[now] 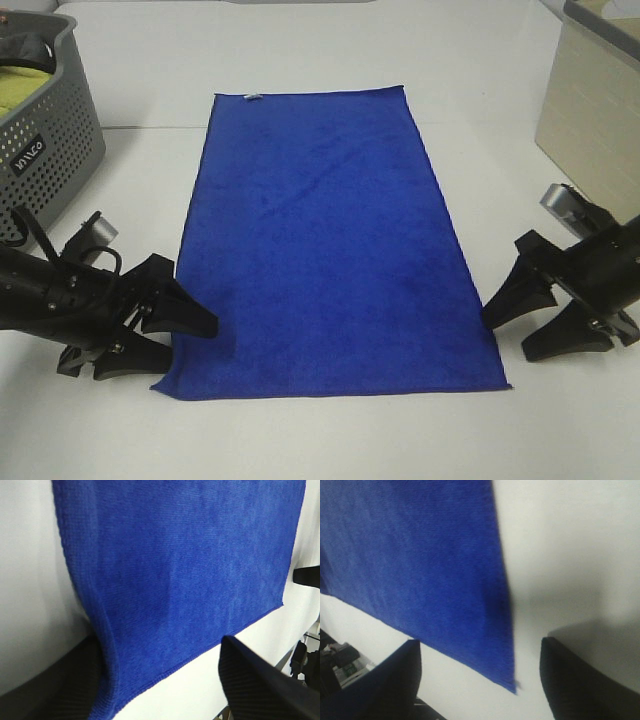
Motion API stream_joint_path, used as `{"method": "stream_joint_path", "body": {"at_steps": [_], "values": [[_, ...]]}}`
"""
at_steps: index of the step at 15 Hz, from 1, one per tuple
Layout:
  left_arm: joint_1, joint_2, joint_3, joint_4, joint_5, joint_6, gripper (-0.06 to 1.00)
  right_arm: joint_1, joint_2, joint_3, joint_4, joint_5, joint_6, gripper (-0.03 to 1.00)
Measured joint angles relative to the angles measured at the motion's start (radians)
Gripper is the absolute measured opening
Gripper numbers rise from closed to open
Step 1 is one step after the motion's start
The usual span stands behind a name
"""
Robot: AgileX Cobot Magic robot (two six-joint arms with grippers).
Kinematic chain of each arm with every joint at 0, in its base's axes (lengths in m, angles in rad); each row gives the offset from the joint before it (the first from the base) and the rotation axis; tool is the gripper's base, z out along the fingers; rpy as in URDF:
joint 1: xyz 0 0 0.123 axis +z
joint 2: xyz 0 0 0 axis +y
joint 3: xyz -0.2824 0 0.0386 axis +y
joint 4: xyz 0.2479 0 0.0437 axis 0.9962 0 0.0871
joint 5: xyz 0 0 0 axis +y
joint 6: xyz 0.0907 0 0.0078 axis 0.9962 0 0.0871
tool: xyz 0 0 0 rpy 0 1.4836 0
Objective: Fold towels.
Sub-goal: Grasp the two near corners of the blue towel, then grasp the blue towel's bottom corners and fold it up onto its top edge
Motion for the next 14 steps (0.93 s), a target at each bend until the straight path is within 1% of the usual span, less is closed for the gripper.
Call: {"method": "stream_joint_path", "body": {"at_steps": [2, 3, 5, 6, 7, 8, 9, 10, 12, 14], "values": [[-0.003, 0.008, -0.009, -0.002, 0.008, -0.003, 0.65, 0.078, 0.018, -0.003, 0.04, -0.003, -0.001, 0.65], [-0.003, 0.012, -0.018, -0.001, 0.011, -0.003, 0.65, 0.098, 0.021, -0.003, 0.057, -0.013, -0.001, 0.61], [-0.004, 0.016, -0.044, 0.007, -0.001, -0.003, 0.62, 0.105, 0.027, -0.003, 0.076, -0.037, -0.001, 0.51], [-0.004, 0.019, -0.051, 0.018, -0.014, -0.003, 0.57, 0.105, 0.03, -0.003, 0.078, -0.052, -0.001, 0.43], [-0.004, 0.024, -0.055, 0.07, -0.047, -0.031, 0.31, 0.105, 0.033, -0.003, 0.077, -0.081, 0.006, 0.27], [-0.004, 0.026, -0.055, 0.092, -0.058, -0.04, 0.17, 0.105, 0.033, -0.003, 0.075, -0.093, 0.007, 0.15], [-0.004, 0.03, -0.055, 0.103, -0.059, -0.043, 0.06, 0.105, 0.033, -0.003, 0.074, -0.097, 0.008, 0.04], [-0.004, 0.032, -0.055, 0.109, -0.052, -0.045, 0.01, 0.105, 0.033, -0.003, 0.074, -0.098, 0.013, 0.02], [-0.004, 0.032, -0.055, 0.125, -0.03, -0.054, 0.01, 0.105, 0.033, -0.003, 0.072, -0.068, 0.027, 0.02], [-0.004, 0.023, -0.055, 0.195, -0.007, -0.108, 0.01, 0.105, 0.015, 0.012, 0.06, -0.048, 0.035, 0.02]]}}
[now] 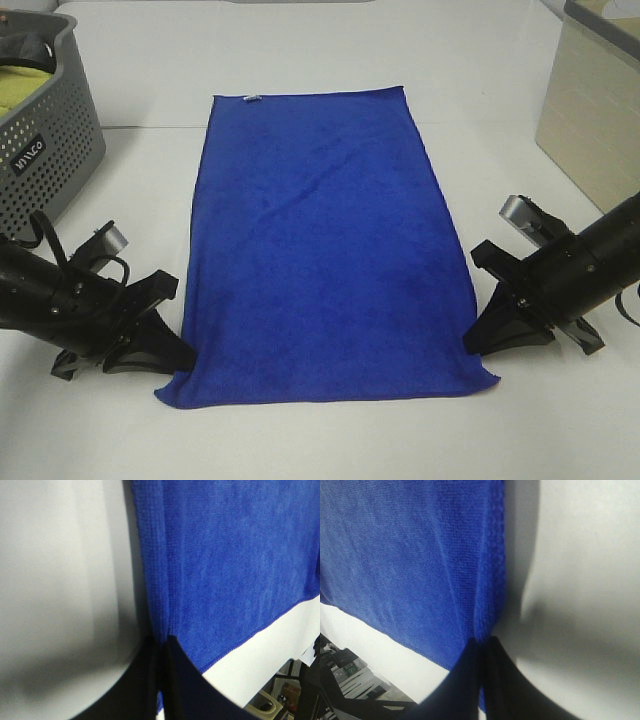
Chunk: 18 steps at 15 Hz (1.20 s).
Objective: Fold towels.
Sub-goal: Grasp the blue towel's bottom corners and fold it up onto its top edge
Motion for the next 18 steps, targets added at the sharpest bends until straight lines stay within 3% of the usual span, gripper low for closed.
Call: {"method": "stream_joint_path", "body": {"at_steps": [2, 7, 12, 15, 18], "values": [[0.0, -0.057, 0.026, 0.075, -0.004, -0.055, 0.01, 0.0, -0.059, 0.045, -0.023, 0.002, 0.024, 0.02], [0.0, -0.239, 0.21, 0.096, -0.014, -0.083, 0.01, 0.0, -0.187, 0.23, -0.035, 0.004, 0.025, 0.02], [0.0, -0.336, 0.31, 0.109, -0.011, -0.096, 0.01, 0.0, -0.297, 0.318, -0.047, 0.006, 0.025, 0.02], [0.0, -0.349, 0.287, 0.112, 0.008, -0.139, 0.01, 0.0, -0.322, 0.281, -0.047, 0.027, 0.025, 0.02], [0.0, -0.349, 0.144, 0.132, 0.014, -0.216, 0.01, 0.0, -0.307, 0.103, -0.063, 0.072, 0.036, 0.02]]}}
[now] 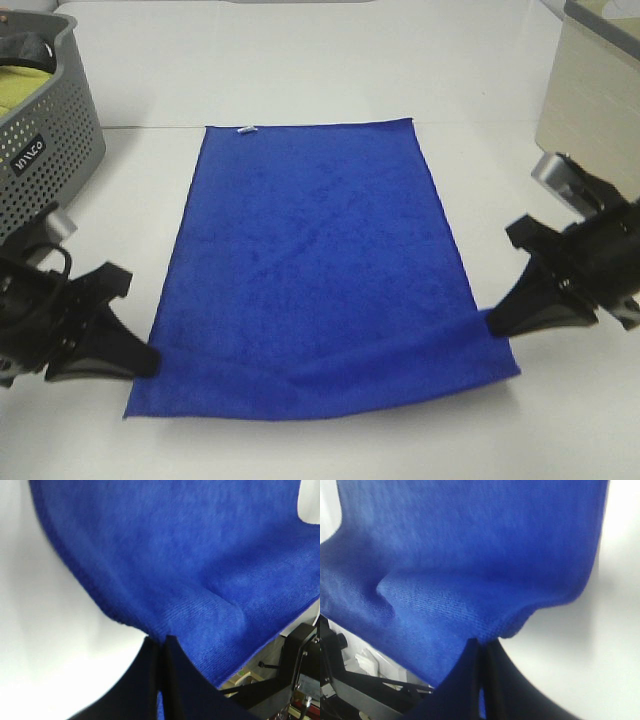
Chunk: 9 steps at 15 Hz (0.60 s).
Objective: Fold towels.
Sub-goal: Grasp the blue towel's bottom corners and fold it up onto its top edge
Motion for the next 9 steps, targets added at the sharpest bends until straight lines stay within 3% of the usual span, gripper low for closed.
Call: {"method": "stream_joint_path", "body": {"at_steps": [9], "values": [[0.0, 0.25, -0.649, 0.033, -0.078, -0.088, 0.01, 0.0, 0.44, -0.968, -0.065, 0.228, 0.156, 0.02]]}}
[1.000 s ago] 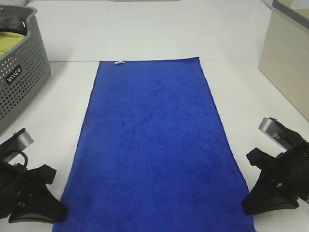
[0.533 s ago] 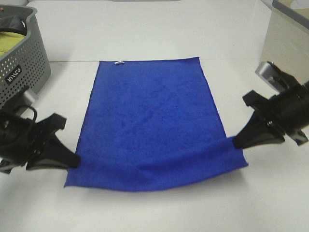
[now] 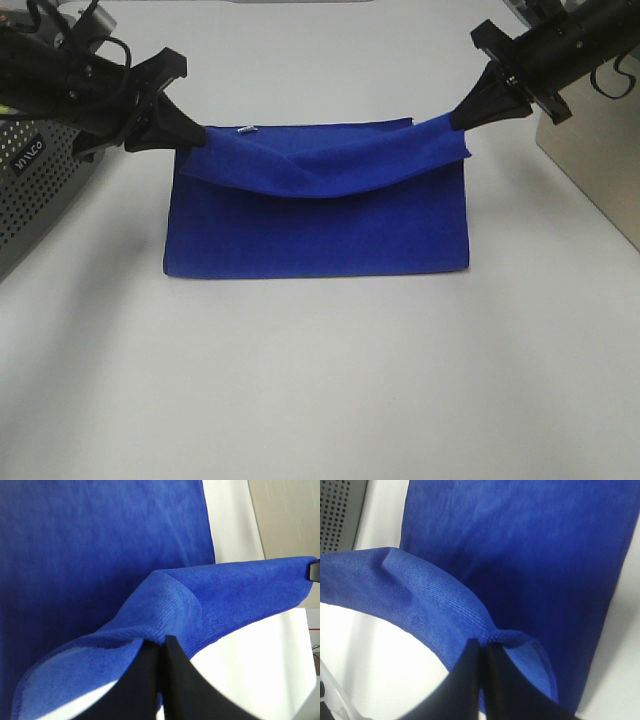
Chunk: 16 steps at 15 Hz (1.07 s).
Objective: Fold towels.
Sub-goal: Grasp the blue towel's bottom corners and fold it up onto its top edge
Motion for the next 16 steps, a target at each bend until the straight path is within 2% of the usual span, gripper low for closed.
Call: {"method": "stream_joint_path", "body": {"at_steps": [1, 2, 4, 6, 8, 10, 13, 16], "values": [[0.0, 0.06, -0.104, 0.017, -0.02, 0.0, 0.01, 0.0, 0.052, -0.106, -0.001, 0.008, 0.019, 0.02], [0.0, 0.097, -0.157, 0.018, -0.044, 0.0, 0.01, 0.0, 0.135, -0.247, -0.003, 0.023, 0.04, 0.02], [0.0, 0.156, -0.246, 0.021, -0.103, 0.005, 0.01, 0.0, 0.244, -0.416, -0.005, 0.038, 0.059, 0.02], [0.0, 0.227, -0.348, 0.021, -0.127, 0.024, 0.01, 0.0, 0.339, -0.555, -0.005, 0.039, 0.067, 0.02], [0.0, 0.308, -0.432, 0.021, -0.151, 0.046, 0.01, 0.0, 0.402, -0.632, -0.005, 0.01, 0.067, 0.02], [0.0, 0.395, -0.524, 0.021, -0.184, 0.049, 0.01, 0.0, 0.473, -0.699, -0.006, -0.088, 0.067, 0.02], [0.0, 0.502, -0.658, 0.021, -0.205, 0.072, 0.01, 0.028, 0.513, -0.702, -0.015, -0.227, 0.028, 0.02], [0.0, 0.572, -0.734, 0.019, -0.222, 0.119, 0.01, 0.071, 0.546, -0.702, -0.047, -0.367, -0.014, 0.02]]}}
